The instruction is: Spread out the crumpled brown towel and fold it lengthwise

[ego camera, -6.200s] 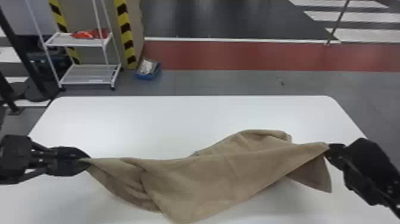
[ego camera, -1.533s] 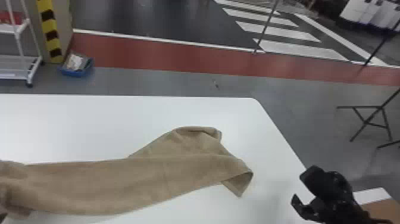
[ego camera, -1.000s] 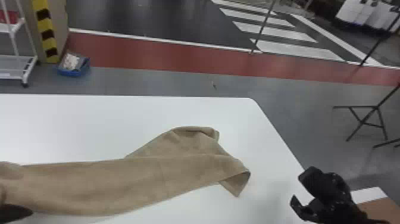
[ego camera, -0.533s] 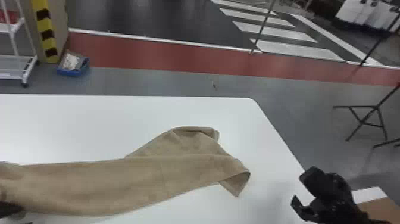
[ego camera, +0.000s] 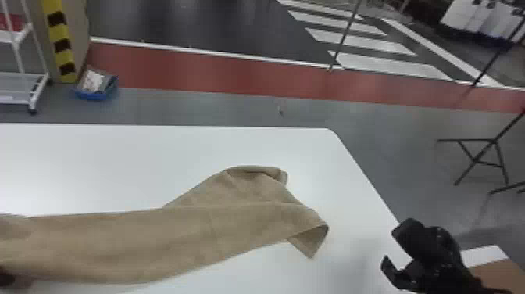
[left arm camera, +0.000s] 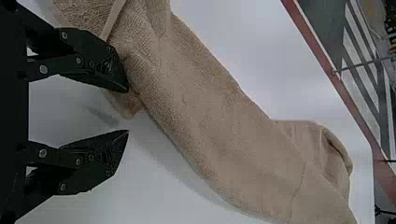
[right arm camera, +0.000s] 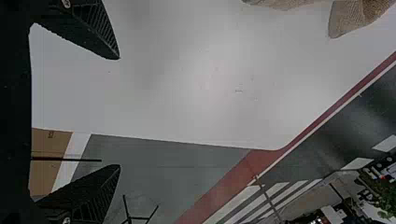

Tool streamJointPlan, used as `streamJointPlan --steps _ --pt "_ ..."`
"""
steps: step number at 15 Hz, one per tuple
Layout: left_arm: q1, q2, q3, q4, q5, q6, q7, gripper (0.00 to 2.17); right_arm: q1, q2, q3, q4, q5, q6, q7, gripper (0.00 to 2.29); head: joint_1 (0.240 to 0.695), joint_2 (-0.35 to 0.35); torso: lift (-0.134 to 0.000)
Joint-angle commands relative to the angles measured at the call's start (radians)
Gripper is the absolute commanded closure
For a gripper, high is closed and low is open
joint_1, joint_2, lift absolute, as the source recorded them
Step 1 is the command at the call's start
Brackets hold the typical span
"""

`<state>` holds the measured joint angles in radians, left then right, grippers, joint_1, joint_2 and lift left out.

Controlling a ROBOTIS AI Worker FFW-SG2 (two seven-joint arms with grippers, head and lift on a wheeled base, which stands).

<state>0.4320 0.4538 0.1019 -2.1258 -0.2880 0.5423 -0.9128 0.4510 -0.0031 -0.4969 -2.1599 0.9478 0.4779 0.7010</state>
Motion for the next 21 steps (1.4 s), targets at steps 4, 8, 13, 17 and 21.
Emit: streamJointPlan --steps 4,8,13,17,21 --pt "-0.009 0.000 -0.045 0.015 -0.069 0.015 0.035 0.70 0.000 0.004 0.001 -0.014 0.000 0.000 0.000 0.05 0.695 -0.350 -0.128" --pt "-0.009 -0.001 -0.057 0.023 -0.094 0.015 0.074 1.05 0.000 0.004 0.003 -0.017 0.000 0.000 0.000 0.05 0.695 -0.350 -0.128" --pt "-0.025 0.006 0.091 -0.056 0.012 0.003 -0.222 1.05 -0.011 0.004 0.064 -0.025 0.051 0.000 0.025 0.05 0.695 -0.350 -0.128" --pt "-0.091 0.009 0.223 -0.062 0.113 0.000 -0.466 1.05 -0.038 0.004 0.222 -0.026 0.169 0.049 0.081 0.07 0.695 -0.315 -0.128" --pt "-0.101 0.013 0.266 -0.059 0.151 0.000 -0.512 1.05 -0.071 0.004 0.390 -0.003 0.276 0.166 0.121 0.13 0.695 -0.188 -0.128"
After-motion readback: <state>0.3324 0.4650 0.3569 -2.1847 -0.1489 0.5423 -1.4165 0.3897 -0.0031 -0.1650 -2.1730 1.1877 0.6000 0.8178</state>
